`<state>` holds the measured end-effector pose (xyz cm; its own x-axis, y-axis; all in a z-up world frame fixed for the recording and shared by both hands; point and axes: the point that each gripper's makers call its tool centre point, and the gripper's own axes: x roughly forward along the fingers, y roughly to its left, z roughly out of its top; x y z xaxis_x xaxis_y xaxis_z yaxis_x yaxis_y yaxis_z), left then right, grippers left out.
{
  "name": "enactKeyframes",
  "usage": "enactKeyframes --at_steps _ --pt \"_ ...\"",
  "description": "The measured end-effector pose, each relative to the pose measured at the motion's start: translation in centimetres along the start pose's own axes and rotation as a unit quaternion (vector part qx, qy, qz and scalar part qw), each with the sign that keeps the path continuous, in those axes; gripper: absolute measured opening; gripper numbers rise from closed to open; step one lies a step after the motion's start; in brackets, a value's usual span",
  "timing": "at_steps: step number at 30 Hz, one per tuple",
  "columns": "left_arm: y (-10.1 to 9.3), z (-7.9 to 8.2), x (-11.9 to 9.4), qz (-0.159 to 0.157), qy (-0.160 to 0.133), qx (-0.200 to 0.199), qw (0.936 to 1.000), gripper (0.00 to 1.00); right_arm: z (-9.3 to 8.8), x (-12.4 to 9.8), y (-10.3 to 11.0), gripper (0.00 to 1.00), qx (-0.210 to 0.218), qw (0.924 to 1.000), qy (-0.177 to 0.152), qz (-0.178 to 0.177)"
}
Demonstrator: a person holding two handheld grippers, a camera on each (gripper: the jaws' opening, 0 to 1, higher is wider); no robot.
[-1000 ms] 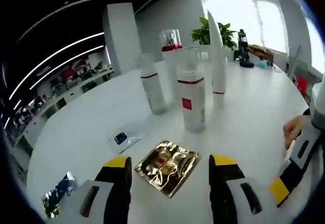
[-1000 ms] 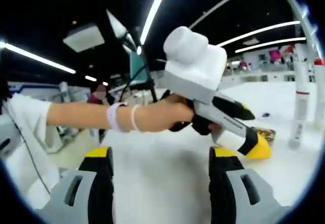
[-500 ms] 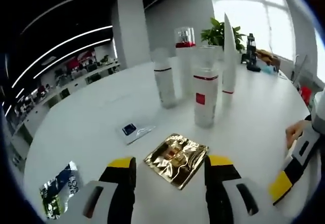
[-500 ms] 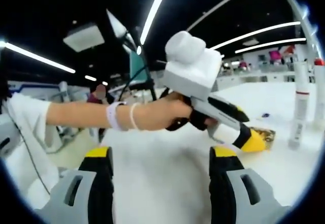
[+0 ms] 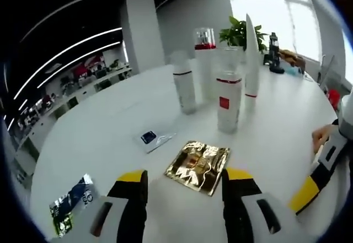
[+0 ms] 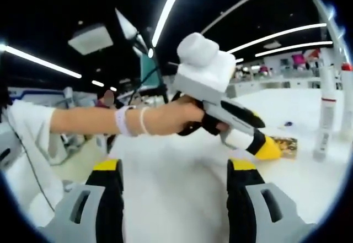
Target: Arrange the skincare products in the storage area until every visible bottle or jar stands upright without overlapping.
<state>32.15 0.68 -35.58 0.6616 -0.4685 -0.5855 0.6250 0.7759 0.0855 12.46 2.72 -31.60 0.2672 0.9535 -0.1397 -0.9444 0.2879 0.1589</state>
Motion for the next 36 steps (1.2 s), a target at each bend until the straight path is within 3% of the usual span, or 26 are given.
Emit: enactKeyframes --at_steps 3,11,17,21,26,28,32,36 --pt "-2.1 -1.1 -1.7 0.002 0.002 0.006 1.0000 0.55 0.0 0.1 -0.2 0.76 0.001 1.0000 0.001 0.001" --pt "-1.0 -1.6 -2.7 0.018 0.006 0.014 0.9997 0.55 -0.1 0.0 -0.1 0.76 0.003 1.0000 0.002 0.003" --pt "-0.9 -1.5 -3.0 0.013 0.000 0.010 0.9999 0.56 0.1 0.1 -0.5 0.76 0.004 1.0000 0.000 0.003" --pt "-0.9 -0.4 -3.8 -0.002 -0.029 -0.020 0.9994 0.57 0.2 0.0 -0.5 0.76 0.002 1.0000 -0.003 0.002" --pt "-0.1 0.7 -5.0 -0.009 -0.062 -0.036 0.9974 0.67 0.5 0.0 -0.6 0.79 -0.001 1.0000 -0.009 0.000" --pt "0.8 2.1 -6.1 -0.008 -0.095 -0.062 0.9935 0.71 0.6 0.0 -0.5 0.80 -0.008 0.9999 -0.014 -0.003" --pt "2.3 3.3 -7.4 -0.012 -0.124 -0.093 0.9879 0.77 1.3 0.0 -0.6 0.88 -0.024 0.9992 -0.030 -0.009" --pt "4.7 3.9 -9.5 0.006 -0.145 -0.101 0.9843 0.88 1.8 0.0 -1.0 0.96 -0.021 0.9985 -0.048 -0.016"
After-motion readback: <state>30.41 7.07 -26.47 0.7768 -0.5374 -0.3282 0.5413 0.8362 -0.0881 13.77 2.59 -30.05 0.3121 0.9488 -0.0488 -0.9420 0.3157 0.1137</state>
